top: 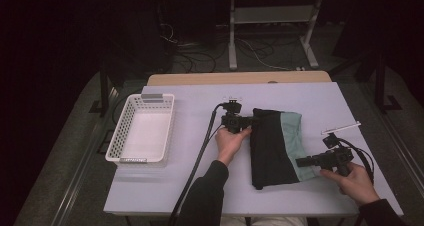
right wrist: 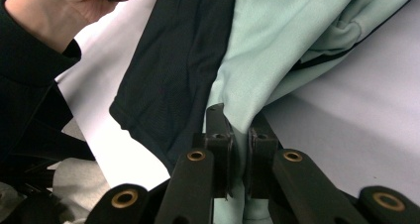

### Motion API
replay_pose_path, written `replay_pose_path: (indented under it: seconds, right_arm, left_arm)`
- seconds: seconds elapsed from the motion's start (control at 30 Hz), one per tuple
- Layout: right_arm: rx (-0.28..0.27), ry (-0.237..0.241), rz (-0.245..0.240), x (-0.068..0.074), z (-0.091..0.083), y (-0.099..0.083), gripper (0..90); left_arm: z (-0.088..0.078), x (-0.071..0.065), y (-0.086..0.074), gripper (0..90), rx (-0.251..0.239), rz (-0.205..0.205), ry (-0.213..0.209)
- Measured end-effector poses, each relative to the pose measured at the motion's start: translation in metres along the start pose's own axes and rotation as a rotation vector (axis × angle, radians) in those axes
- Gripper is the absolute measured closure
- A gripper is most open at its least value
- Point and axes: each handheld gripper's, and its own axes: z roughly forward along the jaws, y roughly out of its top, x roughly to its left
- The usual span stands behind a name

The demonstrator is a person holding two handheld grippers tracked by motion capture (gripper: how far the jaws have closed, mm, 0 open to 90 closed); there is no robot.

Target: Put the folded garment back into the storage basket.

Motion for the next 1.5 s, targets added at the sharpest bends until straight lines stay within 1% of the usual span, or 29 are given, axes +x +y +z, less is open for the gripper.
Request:
replay_pose_path:
  seconds: [0.1,0.17,0.27,0.3,0.37,0.4,0.43,0.5,0.57,0.63,0.67,0.73,0.77,0.8,0.87,0.93,1.17,1.27,1.37,1.43,1.5]
  right_arm:
    - [-0.004,0.002,-0.002,0.005,-0.002,0.001,82.0]
    - [-0.002,0.003,-0.007,0.006,-0.002,0.002,82.0]
    - [0.002,-0.022,-0.016,0.015,-0.006,0.005,82.0]
    - [0.007,-0.022,-0.014,0.017,-0.007,0.006,82.0]
    - [0.001,-0.021,-0.015,0.018,-0.008,0.007,82.0]
    - [0.005,-0.024,-0.008,0.023,-0.01,0.009,82.0]
    - [0.009,-0.021,-0.008,0.024,-0.011,0.01,82.0]
    - [0.006,-0.017,-0.009,0.026,-0.011,0.011,82.0]
    - [0.006,-0.014,-0.02,0.032,-0.013,0.013,82.0]
    - [0.008,-0.014,-0.026,0.033,-0.013,0.014,82.0]
    - [0.001,-0.013,-0.037,0.036,-0.014,0.016,82.0]
    - [0.0,-0.012,-0.037,0.037,-0.014,0.017,82.0]
    - [-0.001,-0.01,-0.047,0.039,-0.015,0.019,82.0]
    - [-0.001,-0.01,-0.047,0.039,-0.015,0.019,82.0]
    - [-0.005,-0.009,-0.056,0.043,-0.017,0.022,82.0]
    - [-0.006,-0.006,-0.057,0.044,-0.017,0.023,82.0]
    - [-0.017,-0.004,-0.083,0.053,-0.021,0.031,82.0]
    - [-0.019,-0.003,-0.084,0.055,-0.022,0.032,82.0]
    - [-0.027,0.005,-0.076,0.057,-0.024,0.035,82.0]
    - [-0.028,0.006,-0.087,0.06,-0.024,0.037,82.0]
    - [-0.029,0.009,-0.097,0.062,-0.024,0.039,81.9]
  left_arm:
    - [-0.004,-0.001,0.002,78.0,-0.001,0.013,-0.006]
    - [-0.005,-0.002,0.002,78.0,-0.002,0.013,-0.007]
    - [-0.011,-0.006,0.006,78.0,-0.018,0.019,-0.023]
    - [-0.012,-0.007,0.007,78.0,-0.016,0.028,-0.027]
    - [-0.014,-0.008,0.008,78.1,-0.015,0.036,-0.025]
    - [-0.015,-0.01,0.009,78.1,-0.012,0.041,-0.022]
    - [-0.019,-0.013,0.012,78.1,-0.011,0.054,-0.023]
    - [-0.02,-0.014,0.013,78.1,-0.012,0.056,-0.021]
    - [-0.026,-0.019,0.019,78.1,-0.019,0.077,-0.017]
    - [-0.028,-0.02,0.02,78.1,-0.02,0.083,-0.014]
    - [-0.029,-0.021,0.022,78.1,-0.021,0.086,-0.014]
    - [-0.033,-0.023,0.025,78.1,-0.022,0.096,-0.009]
    - [-0.035,-0.024,0.027,78.1,-0.025,0.098,-0.008]
    - [-0.036,-0.025,0.028,78.1,-0.025,0.103,-0.008]
    - [-0.042,-0.028,0.033,78.1,-0.026,0.121,-0.002]
    - [-0.043,-0.029,0.035,78.1,-0.025,0.123,-0.001]
    - [-0.052,-0.037,0.047,78.2,-0.031,0.152,0.001]
    - [-0.056,-0.039,0.05,78.1,-0.03,0.164,0.007]
    - [-0.059,-0.041,0.053,78.1,-0.038,0.166,0.01]
    - [-0.063,-0.042,0.056,78.2,-0.039,0.174,0.01]
    - [-0.065,-0.042,0.057,78.2,-0.042,0.173,0.013]
